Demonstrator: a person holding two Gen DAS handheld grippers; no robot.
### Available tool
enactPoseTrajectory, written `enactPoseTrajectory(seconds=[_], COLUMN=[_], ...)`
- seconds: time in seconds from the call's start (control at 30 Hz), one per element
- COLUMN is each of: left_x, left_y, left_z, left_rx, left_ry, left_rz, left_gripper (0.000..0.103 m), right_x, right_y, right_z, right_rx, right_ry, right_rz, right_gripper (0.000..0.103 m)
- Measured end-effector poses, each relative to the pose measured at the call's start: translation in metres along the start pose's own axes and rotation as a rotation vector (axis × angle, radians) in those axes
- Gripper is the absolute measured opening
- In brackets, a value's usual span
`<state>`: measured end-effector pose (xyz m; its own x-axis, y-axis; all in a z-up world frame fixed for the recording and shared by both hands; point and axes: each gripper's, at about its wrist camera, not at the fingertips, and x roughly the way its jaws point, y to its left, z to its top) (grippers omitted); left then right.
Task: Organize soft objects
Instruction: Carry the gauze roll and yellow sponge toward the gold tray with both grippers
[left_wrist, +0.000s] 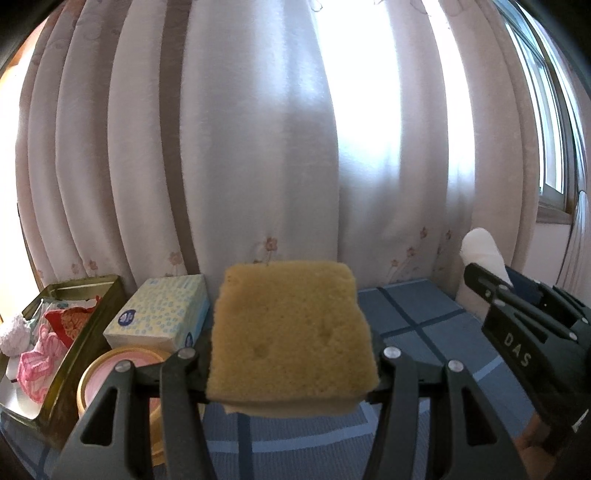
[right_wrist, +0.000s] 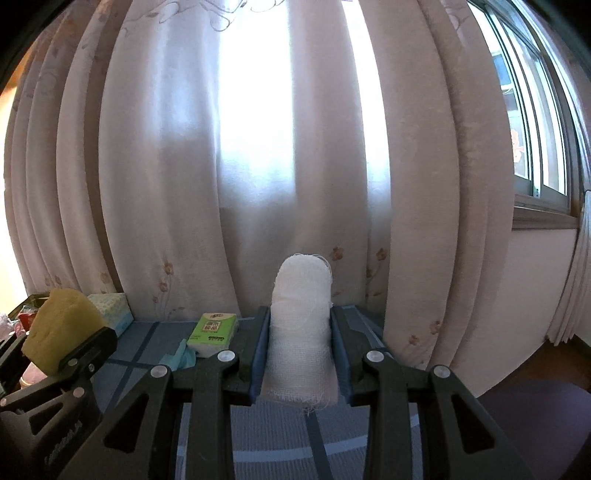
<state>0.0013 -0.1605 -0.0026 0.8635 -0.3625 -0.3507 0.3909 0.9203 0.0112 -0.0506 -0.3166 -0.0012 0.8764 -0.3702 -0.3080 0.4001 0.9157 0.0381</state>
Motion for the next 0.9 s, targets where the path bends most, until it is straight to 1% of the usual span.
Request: enactPoseTrajectory(seconds=[0.4, 0.9], left_x=[-0.010, -0.020], left_y=[0.002, 0.007], left_z=[-0.004, -0.007], left_rx=[-0.015, -0.024], left_ry=[-0.010, -0.013], left_rz=[-0.003, 0.000], left_gripper=[0.054, 0.054], right_x=[-0.015, -0.034], right_y=[0.001, 0.006], right_z=[-0.004, -0.011], right_rx=[0.012, 0.035], right_ry=[-0.016, -0.020], right_rz=[-0.032, -0.043], right_gripper=[0.034, 0.034])
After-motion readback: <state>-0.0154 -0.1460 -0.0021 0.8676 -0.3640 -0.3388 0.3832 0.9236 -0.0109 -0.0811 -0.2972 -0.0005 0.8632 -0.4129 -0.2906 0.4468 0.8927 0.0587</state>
